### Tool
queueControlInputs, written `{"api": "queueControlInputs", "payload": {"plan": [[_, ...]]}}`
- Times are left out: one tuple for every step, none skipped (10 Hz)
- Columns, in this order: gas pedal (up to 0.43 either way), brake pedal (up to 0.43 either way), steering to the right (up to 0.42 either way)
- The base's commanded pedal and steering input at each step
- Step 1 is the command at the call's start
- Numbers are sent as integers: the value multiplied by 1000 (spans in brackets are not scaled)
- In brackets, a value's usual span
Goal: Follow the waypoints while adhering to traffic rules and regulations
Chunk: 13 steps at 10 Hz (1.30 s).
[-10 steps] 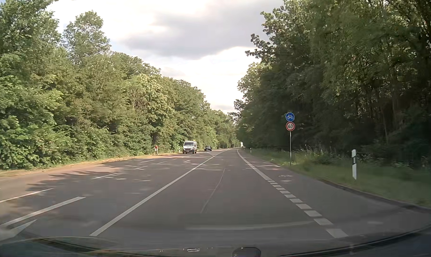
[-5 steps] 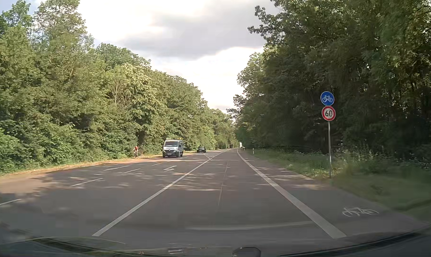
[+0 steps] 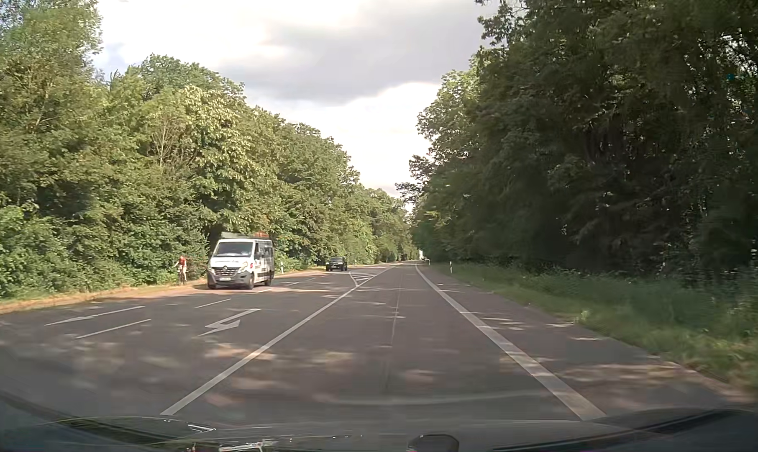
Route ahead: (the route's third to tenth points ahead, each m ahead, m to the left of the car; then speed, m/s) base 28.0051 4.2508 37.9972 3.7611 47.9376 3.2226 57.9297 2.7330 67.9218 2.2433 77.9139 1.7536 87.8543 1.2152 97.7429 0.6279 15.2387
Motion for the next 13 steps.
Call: {"api": "queueControlInputs", "payload": {"plan": [[59, 0, 3], [67, 0, 3], [67, 0, 3], [67, 0, 3], [67, 0, 3], [67, 0, 3], [67, 0, 3], [67, 0, 3], [87, 0, 3], [98, 0, 3], [110, 0, 3], [118, 0, 3], [118, 0, 3]]}}
